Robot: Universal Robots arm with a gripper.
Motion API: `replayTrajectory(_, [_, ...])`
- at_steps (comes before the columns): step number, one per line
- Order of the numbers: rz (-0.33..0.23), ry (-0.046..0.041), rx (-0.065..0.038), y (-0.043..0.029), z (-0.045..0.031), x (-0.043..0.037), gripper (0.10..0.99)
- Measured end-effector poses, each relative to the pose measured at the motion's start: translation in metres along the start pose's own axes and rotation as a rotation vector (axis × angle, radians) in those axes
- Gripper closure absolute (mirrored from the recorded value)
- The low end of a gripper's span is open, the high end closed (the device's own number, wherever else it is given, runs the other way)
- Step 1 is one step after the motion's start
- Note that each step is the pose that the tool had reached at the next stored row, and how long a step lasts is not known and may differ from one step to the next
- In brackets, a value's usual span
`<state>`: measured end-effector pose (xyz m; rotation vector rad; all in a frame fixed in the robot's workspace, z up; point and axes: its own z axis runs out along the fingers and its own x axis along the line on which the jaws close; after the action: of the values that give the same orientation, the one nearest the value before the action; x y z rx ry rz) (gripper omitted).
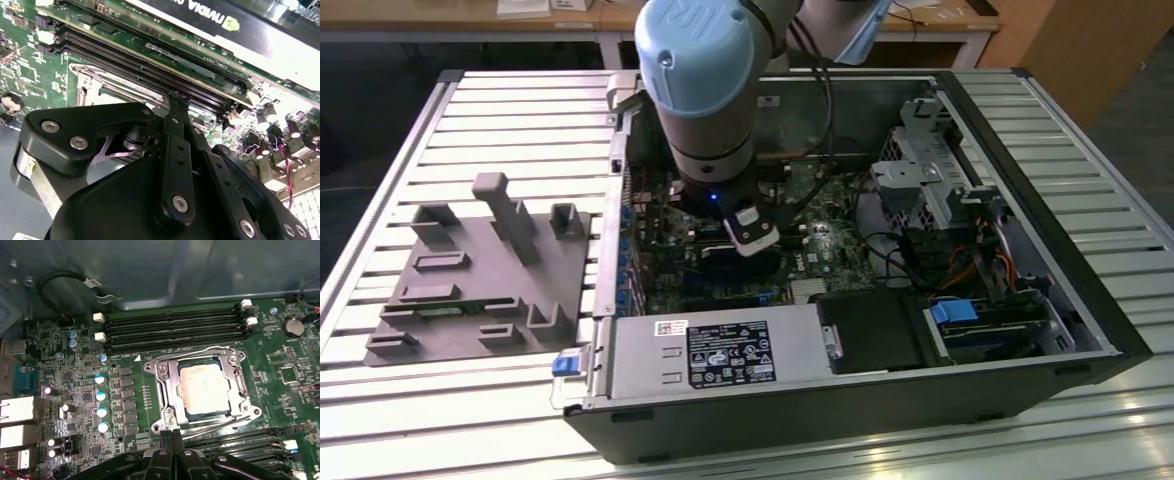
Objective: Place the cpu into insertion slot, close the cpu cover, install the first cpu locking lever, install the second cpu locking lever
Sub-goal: 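Install the second cpu locking lever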
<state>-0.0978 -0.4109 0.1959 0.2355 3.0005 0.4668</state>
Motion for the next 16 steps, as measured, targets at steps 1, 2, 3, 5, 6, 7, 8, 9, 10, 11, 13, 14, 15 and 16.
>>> replayTrajectory(1, [0.0, 0.0004, -0.003, -0.0003, 0.0008, 0.0006, 0.98])
replayTrajectory(2, [0.001, 0.0009, -0.006, -0.0007, 0.0014, 0.0012, 0.98])
replayTrajectory(3, [0.001, 0.0014, -0.01, -0.001, 0.0021, 0.0019, 0.98])
replayTrajectory(5, [0.002, 0.0025, -0.017, -0.0016, 0.0033, 0.0033, 0.98])
replayTrajectory(6, [0.002, 0.0029, -0.021, -0.0019, 0.0039, 0.0041, 0.98])
replayTrajectory(7, [0.003, 0.0033, -0.023, -0.0022, 0.0045, 0.0048, 0.98])
replayTrajectory(8, [0.003, 0.0035, -0.026, -0.0025, 0.0053, 0.0053, 0.98])
replayTrajectory(9, [0.003, 0.0038, -0.027, -0.0027, 0.0058, 0.0055, 0.98])
replayTrajectory(10, [0.003, 0.0039, -0.028, -0.0029, 0.0063, 0.0056, 0.98])
replayTrajectory(11, [0.003, 0.004, -0.028, -0.003, 0.0067, 0.0057, 0.98])
replayTrajectory(13, [0.003, 0.0041, -0.028, -0.003, 0.0073, 0.0059, 0.98])
replayTrajectory(14, [0.003, 0.0041, -0.028, -0.0031, 0.0077, 0.006, 0.98])
replayTrajectory(15, [0.003, 0.004, -0.028, -0.0031, 0.0081, 0.0062, 0.98])
replayTrajectory(16, [0.003, 0.004, -0.028, -0.0032, 0.0085, 0.0063, 0.98])
